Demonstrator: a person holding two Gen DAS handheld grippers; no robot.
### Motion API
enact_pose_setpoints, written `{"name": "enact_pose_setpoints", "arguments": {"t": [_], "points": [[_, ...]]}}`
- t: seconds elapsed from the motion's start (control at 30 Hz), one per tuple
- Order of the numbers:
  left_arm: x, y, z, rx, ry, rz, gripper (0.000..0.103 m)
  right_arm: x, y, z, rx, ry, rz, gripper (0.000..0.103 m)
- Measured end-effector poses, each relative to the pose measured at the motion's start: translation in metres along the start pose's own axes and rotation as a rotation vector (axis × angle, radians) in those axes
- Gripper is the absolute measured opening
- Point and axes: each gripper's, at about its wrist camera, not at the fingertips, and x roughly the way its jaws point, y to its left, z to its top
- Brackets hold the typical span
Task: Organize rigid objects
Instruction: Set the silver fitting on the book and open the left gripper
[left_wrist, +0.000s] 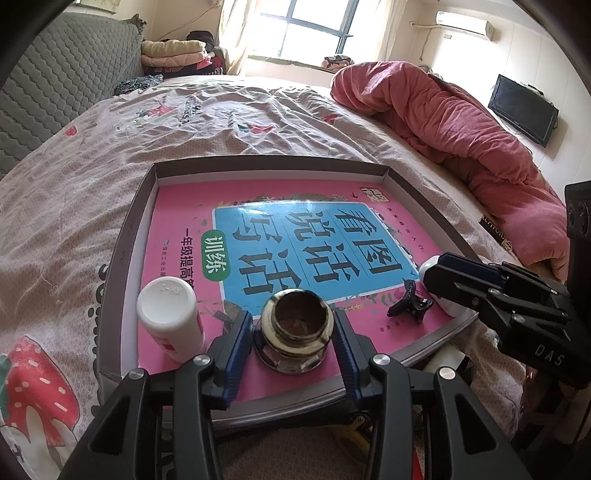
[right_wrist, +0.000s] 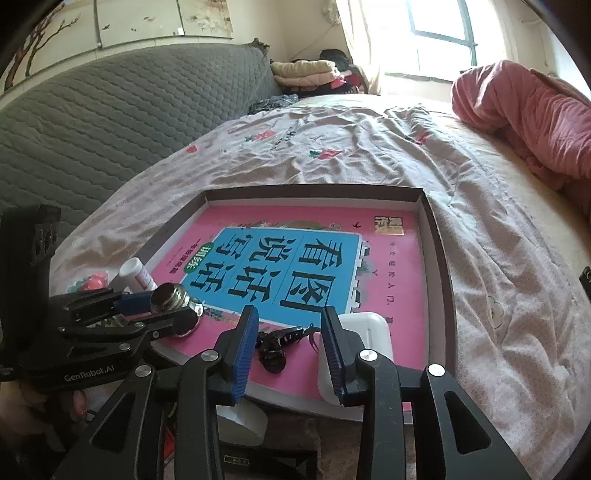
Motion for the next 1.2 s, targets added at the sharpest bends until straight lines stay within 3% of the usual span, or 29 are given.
{"name": "enact_pose_setpoints", "arguments": {"t": [0.47,0.77,0.87,1.2], "points": [[-0.005,-0.003,-0.001,0.004,-0.01,-0.001,0.043,-0.002,-0.012,0.0,0.062,-0.004,0.005,0.044],[-0.026,-0.007,0.002,0.009,-0.092,0.007,0.043,-0.006,-0.011,0.002,0.042,-0.029,-0.02,0.044],[-0.034,-0.007,0.003,0.0,-0.122,-0.001,0.043,-0.008,-0.012,0.002,0.042,-0.036,-0.027,0.054],[-0.059,0.005,0.007,-0.045,-0.209,0.031,0.044,-0.013,-0.011,0.001,0.022,-0.047,-0.053,0.056]]}}
